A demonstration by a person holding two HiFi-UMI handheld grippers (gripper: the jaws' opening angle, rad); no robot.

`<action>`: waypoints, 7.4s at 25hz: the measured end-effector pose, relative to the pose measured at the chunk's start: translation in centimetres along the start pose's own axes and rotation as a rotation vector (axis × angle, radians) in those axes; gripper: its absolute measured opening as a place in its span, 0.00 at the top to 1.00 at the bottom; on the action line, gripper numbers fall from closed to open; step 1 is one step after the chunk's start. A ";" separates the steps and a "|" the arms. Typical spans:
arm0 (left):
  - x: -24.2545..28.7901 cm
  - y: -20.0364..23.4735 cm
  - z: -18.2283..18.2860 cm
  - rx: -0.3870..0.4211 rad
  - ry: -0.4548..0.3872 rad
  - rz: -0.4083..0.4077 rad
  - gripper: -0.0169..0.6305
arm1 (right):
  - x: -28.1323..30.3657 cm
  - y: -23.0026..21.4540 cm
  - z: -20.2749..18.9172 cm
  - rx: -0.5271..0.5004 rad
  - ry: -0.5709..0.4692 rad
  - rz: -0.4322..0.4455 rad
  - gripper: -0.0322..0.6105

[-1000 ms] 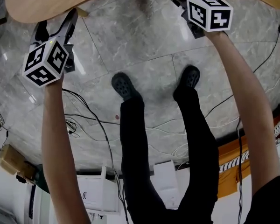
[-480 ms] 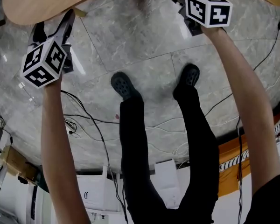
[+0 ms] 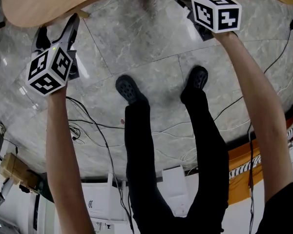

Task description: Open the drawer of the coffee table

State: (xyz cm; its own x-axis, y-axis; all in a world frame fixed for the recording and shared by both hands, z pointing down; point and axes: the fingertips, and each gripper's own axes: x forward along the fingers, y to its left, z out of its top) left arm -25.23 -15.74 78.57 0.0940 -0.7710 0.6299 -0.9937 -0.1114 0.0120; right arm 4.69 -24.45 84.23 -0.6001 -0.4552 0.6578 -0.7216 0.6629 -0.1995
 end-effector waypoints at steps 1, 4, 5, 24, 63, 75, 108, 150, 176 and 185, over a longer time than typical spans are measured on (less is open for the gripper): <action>-0.2 -0.1 -0.1 -0.003 0.002 0.001 0.30 | -0.2 0.2 -0.2 -0.006 0.009 0.005 0.55; -0.8 -0.4 -0.5 -0.010 0.011 -0.002 0.30 | -1.0 0.6 -1.0 -0.019 0.030 0.016 0.55; -1.1 -0.5 -0.8 -0.010 0.015 -0.001 0.30 | -1.2 0.8 -1.3 -0.019 0.035 0.018 0.55; -5.8 -3.2 -5.2 -0.043 0.068 0.020 0.29 | -5.4 3.9 -7.2 -0.113 0.158 0.006 0.55; -8.7 -6.0 -9.8 -0.126 0.094 0.046 0.29 | -7.3 5.0 -11.7 -0.055 0.187 -0.033 0.55; -9.4 -6.5 -11.2 -0.044 0.223 0.070 0.29 | -10.2 5.1 -13.1 0.018 0.237 -0.078 0.55; -33.4 -17.2 14.3 -0.044 0.030 -0.089 0.29 | -34.5 21.7 12.7 0.028 0.057 0.003 0.55; -61.6 -12.8 37.3 0.112 -0.503 -0.235 0.92 | -57.4 39.9 38.0 -0.046 -0.483 -0.027 0.92; -62.0 -9.2 37.0 0.010 -0.429 -0.274 0.95 | -60.7 40.4 38.6 -0.074 -0.506 0.006 0.93; -62.3 -9.7 36.7 -0.021 -0.446 -0.315 0.95 | -60.9 40.0 37.7 -0.061 -0.494 -0.006 0.93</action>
State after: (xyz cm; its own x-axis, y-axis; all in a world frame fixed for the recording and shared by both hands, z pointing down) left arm -19.20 10.32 10.72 0.3999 -0.8939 0.2026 -0.9137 -0.3713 0.1653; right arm -0.66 7.31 8.81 -0.6987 -0.6763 0.2334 -0.7127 0.6864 -0.1445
